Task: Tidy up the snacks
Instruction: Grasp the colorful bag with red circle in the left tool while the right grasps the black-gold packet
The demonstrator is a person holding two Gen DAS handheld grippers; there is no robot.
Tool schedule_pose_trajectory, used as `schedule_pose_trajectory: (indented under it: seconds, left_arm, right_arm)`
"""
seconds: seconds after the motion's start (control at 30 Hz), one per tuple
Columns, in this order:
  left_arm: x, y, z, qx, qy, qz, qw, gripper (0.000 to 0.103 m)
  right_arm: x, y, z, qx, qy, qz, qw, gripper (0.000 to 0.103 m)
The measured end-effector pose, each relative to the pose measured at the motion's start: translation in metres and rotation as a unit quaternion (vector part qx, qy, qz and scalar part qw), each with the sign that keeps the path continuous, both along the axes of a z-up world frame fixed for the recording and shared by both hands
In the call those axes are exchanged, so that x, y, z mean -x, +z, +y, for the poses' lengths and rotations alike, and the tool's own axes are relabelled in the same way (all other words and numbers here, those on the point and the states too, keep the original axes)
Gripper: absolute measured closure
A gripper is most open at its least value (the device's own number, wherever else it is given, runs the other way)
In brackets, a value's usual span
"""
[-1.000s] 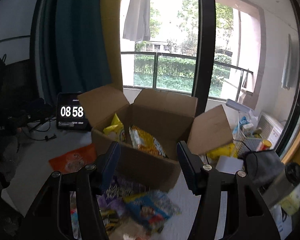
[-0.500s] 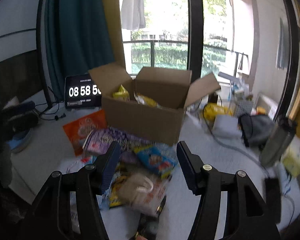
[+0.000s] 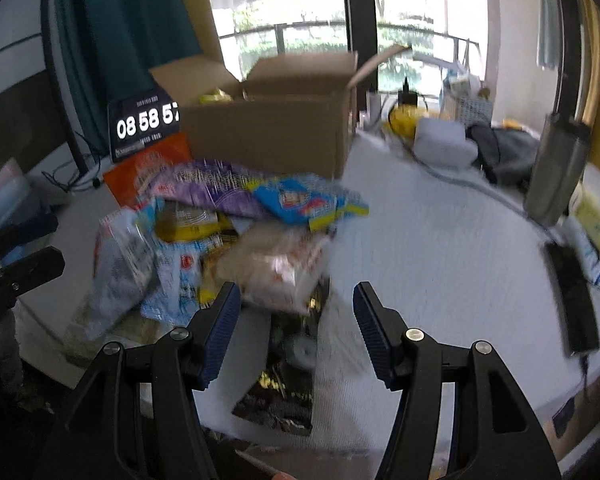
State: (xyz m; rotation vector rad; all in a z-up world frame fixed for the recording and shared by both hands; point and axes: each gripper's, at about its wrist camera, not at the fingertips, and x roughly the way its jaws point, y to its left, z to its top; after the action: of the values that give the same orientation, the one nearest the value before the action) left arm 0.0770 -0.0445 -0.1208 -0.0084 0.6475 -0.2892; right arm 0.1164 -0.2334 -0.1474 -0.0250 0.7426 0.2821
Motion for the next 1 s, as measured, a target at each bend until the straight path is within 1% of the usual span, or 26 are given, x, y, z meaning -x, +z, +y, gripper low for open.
schedule_pose_trajectory:
  seconds: [0.17,0.27,0.4,0.47,0.5,0.67,0.73,0.77,0.8,0.87,0.9,1.0]
  left_arm:
    - [-0.01,-0.021,-0.019,-0.031,-0.009,0.019,0.9993,0.002]
    - [-0.02,-0.03,-0.026,-0.054,-0.001,0.025,0.9982,0.002]
    - [-0.032,-0.033,-0.022,-0.055,0.011,0.026,0.9981,0.002]
    - [-0.04,-0.037,-0.018,-0.045,0.014,0.035,0.9983,0.015]
    - [-0.045,-0.039,-0.017,-0.038,0.015,0.047,0.9981,0.026]
    - [-0.05,-0.042,-0.017,-0.037,0.011,0.057,0.9976,0.031]
    - [-0.05,-0.042,-0.019,-0.04,0.009,0.059,0.9974,0.035]
    - [-0.049,-0.042,-0.019,-0.041,0.007,0.058,0.9975,0.036]
    - [-0.049,-0.042,-0.019,-0.037,0.007,0.059,0.9976,0.039]
    - [-0.048,-0.041,-0.017,-0.031,0.007,0.06,0.9977,0.044]
    - [-0.047,-0.041,-0.016,-0.029,0.008,0.059,0.9978,0.047]
    - [-0.043,-0.033,-0.014,-0.02,0.005,0.048,0.9986,0.048]
  right_arm:
    - [-0.005,-0.028,0.003,-0.01,0.007,0.037,0.999,0.041]
    - [-0.008,-0.039,0.005,-0.015,0.013,0.05,0.999,0.041]
    - [-0.014,-0.054,0.006,-0.016,0.012,0.065,0.998,0.041]
    - [-0.018,-0.061,0.006,-0.019,0.014,0.074,0.997,0.041]
    - [-0.02,-0.065,0.006,-0.02,0.016,0.077,0.997,0.041]
    - [-0.021,-0.068,0.01,-0.001,0.029,0.067,0.997,0.042]
    - [-0.02,-0.069,0.011,0.013,0.027,0.062,0.998,0.055]
    - [-0.02,-0.069,0.01,0.023,0.025,0.058,0.998,0.065]
    - [-0.019,-0.069,0.009,0.028,0.026,0.056,0.998,0.066]
    - [-0.018,-0.069,0.003,0.02,0.031,0.06,0.998,0.068]
    - [-0.017,-0.068,0.0,0.022,0.029,0.059,0.998,0.072]
    - [-0.014,-0.066,-0.008,0.036,0.018,0.057,0.998,0.074]
